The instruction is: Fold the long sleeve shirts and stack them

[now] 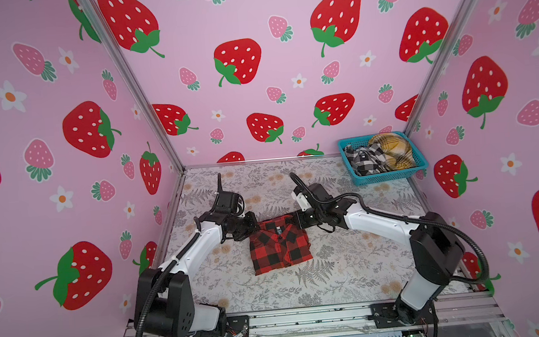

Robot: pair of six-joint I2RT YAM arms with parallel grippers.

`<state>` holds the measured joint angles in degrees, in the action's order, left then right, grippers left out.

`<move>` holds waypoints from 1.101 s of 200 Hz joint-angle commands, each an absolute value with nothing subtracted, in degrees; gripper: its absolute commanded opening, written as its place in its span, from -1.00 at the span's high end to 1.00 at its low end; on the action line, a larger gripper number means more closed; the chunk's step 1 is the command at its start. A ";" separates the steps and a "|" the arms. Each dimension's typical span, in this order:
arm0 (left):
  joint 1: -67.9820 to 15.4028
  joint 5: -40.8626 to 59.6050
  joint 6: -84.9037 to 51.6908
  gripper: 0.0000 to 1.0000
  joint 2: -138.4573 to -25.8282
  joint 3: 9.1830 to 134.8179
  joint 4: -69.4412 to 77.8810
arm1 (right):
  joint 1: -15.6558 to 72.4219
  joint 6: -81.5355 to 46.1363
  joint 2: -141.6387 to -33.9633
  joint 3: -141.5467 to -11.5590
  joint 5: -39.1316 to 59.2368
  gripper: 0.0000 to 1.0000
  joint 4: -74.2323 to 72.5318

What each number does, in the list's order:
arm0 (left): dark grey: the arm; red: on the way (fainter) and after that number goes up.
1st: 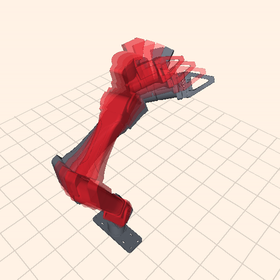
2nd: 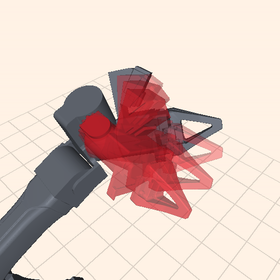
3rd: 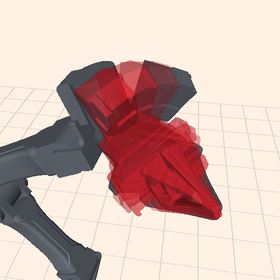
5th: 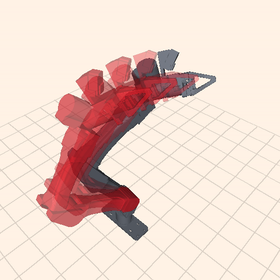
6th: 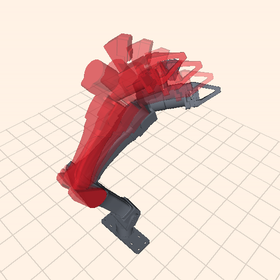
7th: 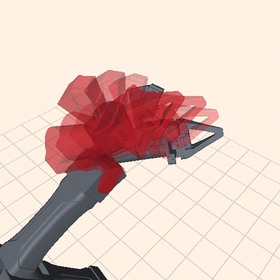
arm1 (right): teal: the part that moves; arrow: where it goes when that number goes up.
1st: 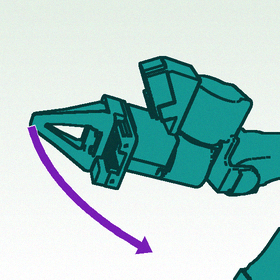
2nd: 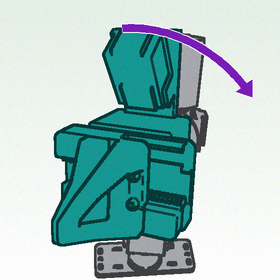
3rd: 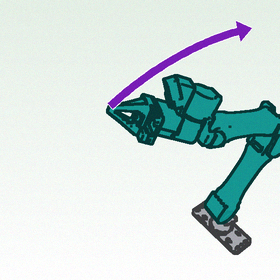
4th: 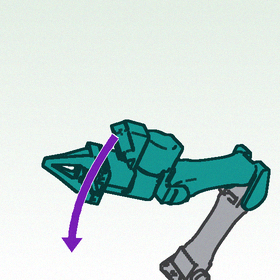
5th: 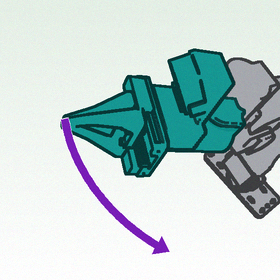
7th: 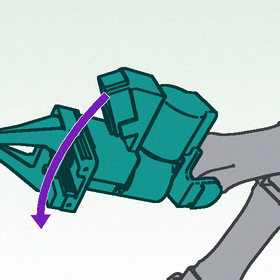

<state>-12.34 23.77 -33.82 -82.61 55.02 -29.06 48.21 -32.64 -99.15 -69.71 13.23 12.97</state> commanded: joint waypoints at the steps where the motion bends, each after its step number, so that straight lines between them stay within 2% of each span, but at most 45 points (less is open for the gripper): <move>1: -10.88 20.90 -32.80 1.00 -91.06 56.69 -25.92 | 47.62 -30.52 -106.77 -72.97 9.76 0.94 14.95; 30: -10.63 17.38 -33.85 1.00 -97.20 58.98 -23.12 | 45.65 -30.40 -113.71 -78.88 9.30 0.97 15.58; 60: -9.93 13.84 -36.36 1.00 -96.73 59.48 -21.38 | 45.11 -29.93 -116.27 -85.06 8.60 0.93 17.05; 93: -9.67 15.41 -37.11 1.00 -97.16 61.78 -20.82 | 44.63 -30.56 -117.08 -87.91 7.05 0.91 18.40; 106: -9.71 16.19 -37.02 0.91 -97.96 62.84 -20.96 | 44.61 -30.95 -116.75 -87.35 6.77 0.84 18.05; 108: -9.70 16.24 -36.96 0.82 -98.10 62.97 -21.08 | 44.57 -31.05 -116.73 -87.29 6.83 0.82 17.96; 120: -9.67 16.66 -36.35 0.49 -99.58 64.44 -22.08 | 44.57 -30.98 -117.34 -87.56 7.38 0.41 18.37; 127: -9.67 16.28 -35.79 0.39 -100.81 65.60 -23.53 | 44.60 -30.78 -117.63 -87.95 7.16 0.18 18.72; 136: -9.52 15.53 -35.48 0.32 -102.03 66.82 -25.65 | 44.58 -30.18 -117.49 -88.15 6.80 0.06 20.23; 159: -8.97 15.35 -37.16 0.12 -99.62 66.35 -27.54 | 44.82 -28.57 -113.60 -86.04 4.54 -0.02 21.31; 167: -9.00 14.72 -37.60 0.04 -97.22 65.73 -28.45 | 44.82 -28.23 -111.40 -84.36 3.45 -0.02 21.46; 175: -9.05 14.31 -37.95 -0.03 -94.70 64.89 -29.45 | 44.84 -28.04 -109.15 -82.33 2.62 -0.12 21.36; 193: -9.85 13.56 -38.78 -0.15 -88.65 62.18 -31.73 | 44.91 -28.02 -104.06 -77.31 2.22 -0.12 20.83; 208: -11.40 13.15 -39.39 -0.18 -84.50 59.43 -33.74 | 45.05 -28.77 -100.15 -73.01 3.24 -0.09 19.63; 220: -13.19 13.91 -40.34 -0.05 -81.99 56.53 -33.84 | 45.33 -29.83 -97.54 -69.75 4.75 0.01 17.71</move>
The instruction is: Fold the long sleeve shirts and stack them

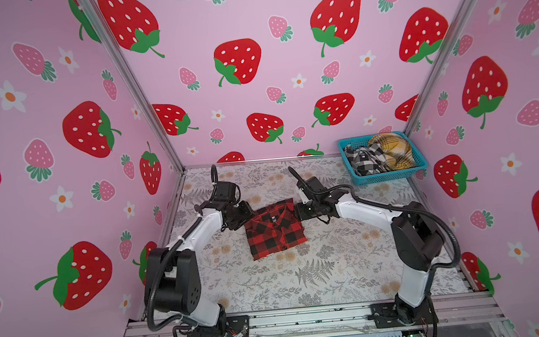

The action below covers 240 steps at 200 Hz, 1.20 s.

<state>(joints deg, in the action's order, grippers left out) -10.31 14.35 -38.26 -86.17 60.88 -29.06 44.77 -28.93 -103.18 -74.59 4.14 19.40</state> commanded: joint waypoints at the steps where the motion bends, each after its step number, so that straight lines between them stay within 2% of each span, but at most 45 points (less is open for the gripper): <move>1: -13.32 14.03 -40.47 -0.03 -81.82 56.26 -33.75 | 45.34 -29.90 -97.33 -69.50 4.88 0.02 17.47; 27: -17.62 18.13 -43.72 0.37 -79.89 50.89 -28.54 | 46.29 -32.08 -95.01 -65.70 9.26 0.23 13.71; 46: -20.25 20.66 -45.19 0.61 -82.43 49.83 -23.87 | 46.77 -33.88 -96.26 -64.18 12.72 0.33 10.64; 77: -21.09 23.42 -46.37 0.75 -91.26 51.84 -19.25 | 47.55 -34.77 -101.61 -63.90 16.15 0.33 7.85; 94: -21.01 21.74 -45.20 0.79 -95.23 54.75 -20.34 | 47.55 -34.56 -104.63 -64.77 16.95 0.33 6.79; 116: -20.66 20.04 -44.39 0.79 -98.85 57.58 -21.42 | 47.55 -33.67 -108.49 -67.20 16.00 0.41 8.69; 140: -20.24 18.79 -42.70 0.79 -102.32 60.94 -23.44 | 47.55 -33.33 -109.57 -67.65 15.90 0.38 9.23; 149: -19.84 18.23 -42.19 0.79 -102.99 61.79 -24.72 | 47.55 -32.77 -108.83 -68.02 14.85 0.30 10.38; 165: -19.07 18.02 -42.01 0.77 -101.87 61.87 -26.22 | 46.97 -31.91 -105.88 -67.80 11.37 -0.02 12.02; 173: -18.82 17.56 -42.13 0.70 -100.18 61.48 -26.90 | 46.00 -31.90 -104.28 -67.25 11.17 -0.18 11.98; 196: -17.67 13.87 -41.60 0.33 -94.04 59.87 -30.37 | 43.98 -31.61 -102.15 -65.86 12.79 -0.34 11.08; 240: -11.03 17.13 -42.35 0.09 -90.03 52.23 -28.49 | 43.22 -31.58 -105.91 -66.13 16.40 -0.36 9.37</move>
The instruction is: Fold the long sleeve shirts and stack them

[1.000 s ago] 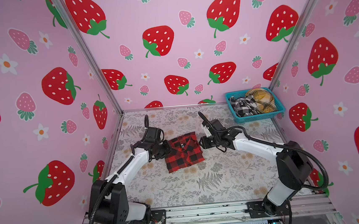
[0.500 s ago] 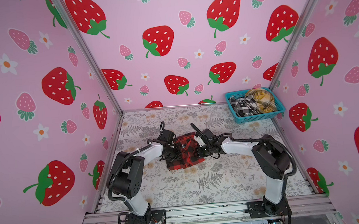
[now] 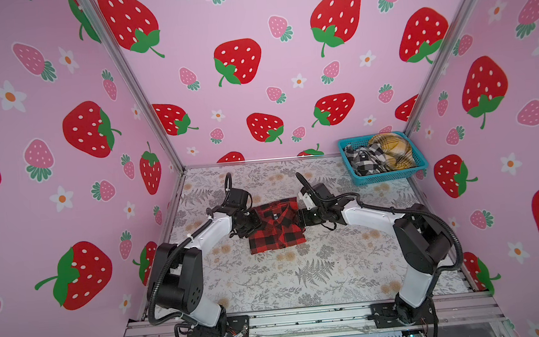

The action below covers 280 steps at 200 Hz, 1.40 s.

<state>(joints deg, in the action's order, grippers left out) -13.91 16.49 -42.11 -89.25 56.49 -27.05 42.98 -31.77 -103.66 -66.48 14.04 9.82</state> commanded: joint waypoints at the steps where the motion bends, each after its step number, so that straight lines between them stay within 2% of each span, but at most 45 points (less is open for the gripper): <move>1: -10.92 17.31 -42.40 0.09 -90.14 52.09 -28.31 | 43.19 -31.56 -106.04 -66.16 16.50 -0.36 9.26; 44: -9.16 20.24 -43.59 0.09 -93.26 48.16 -23.60 | 43.55 -32.36 -108.51 -66.14 22.58 -0.31 5.03; 145: -8.70 22.23 -44.09 0.10 -95.45 46.37 -20.30 | 45.05 -35.20 -111.10 -64.72 28.34 -0.21 0.20; 182: -8.57 22.00 -43.74 0.10 -95.58 45.78 -20.29 | 44.65 -36.53 -112.22 -63.24 28.81 -0.28 -0.71; 211: -8.02 22.05 -43.12 0.12 -95.85 45.58 -20.56 | 42.74 -36.91 -109.53 -60.26 27.60 -0.47 -0.88; 240: -7.48 22.00 -42.72 0.12 -95.63 45.60 -20.89 | 40.96 -37.25 -108.35 -58.01 28.61 -0.48 -2.00; 280: -7.29 22.38 -42.98 0.14 -95.63 45.82 -20.66 | 43.07 -38.43 -111.76 -58.40 34.59 -0.42 -5.53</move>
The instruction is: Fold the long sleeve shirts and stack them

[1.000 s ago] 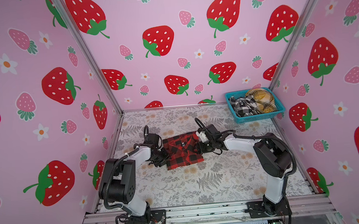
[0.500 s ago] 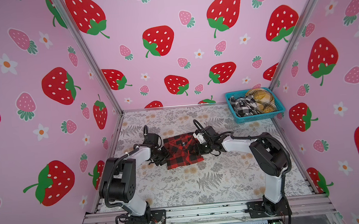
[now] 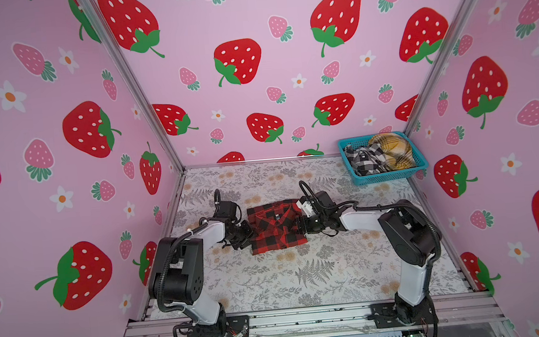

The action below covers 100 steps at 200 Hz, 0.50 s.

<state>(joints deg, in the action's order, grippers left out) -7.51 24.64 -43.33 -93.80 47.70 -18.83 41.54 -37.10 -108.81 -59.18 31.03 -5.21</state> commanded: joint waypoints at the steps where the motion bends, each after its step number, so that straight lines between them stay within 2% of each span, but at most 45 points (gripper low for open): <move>1: -7.29 22.39 -42.98 0.14 -95.67 45.81 -20.62 | 43.11 -38.51 -111.82 -58.43 34.79 -0.42 -5.71; 10: -7.38 22.75 -43.28 0.14 -95.92 45.72 -20.24 | 43.48 -39.51 -112.35 -58.37 36.41 -0.36 -7.66; 47: -8.39 24.01 -44.45 0.17 -97.20 45.62 -18.51 | 43.87 -43.32 -113.49 -58.68 43.42 -0.32 -14.42; 54: -8.58 24.08 -44.68 0.17 -97.28 45.48 -18.38 | 43.80 -43.33 -113.23 -59.02 43.27 -0.24 -14.29; 64: -8.70 24.04 -44.82 0.17 -97.34 45.40 -18.19 | 43.64 -43.33 -112.82 -59.52 42.67 -0.06 -13.80; 72: -8.70 24.11 -44.67 0.18 -97.30 45.43 -18.34 | 43.43 -43.20 -112.47 -59.92 42.09 0.18 -12.98; 80: -8.57 23.82 -44.24 0.18 -97.09 45.78 -19.06 | 43.14 -43.08 -111.96 -60.11 41.40 0.28 -12.28; 86: -8.32 23.40 -43.75 0.18 -96.83 46.06 -19.76 | 42.87 -43.00 -111.54 -60.03 40.96 0.27 -11.79; 100: -7.29 22.30 -42.28 0.18 -95.82 47.24 -22.25 | 42.40 -41.64 -110.71 -60.26 38.96 0.06 -8.91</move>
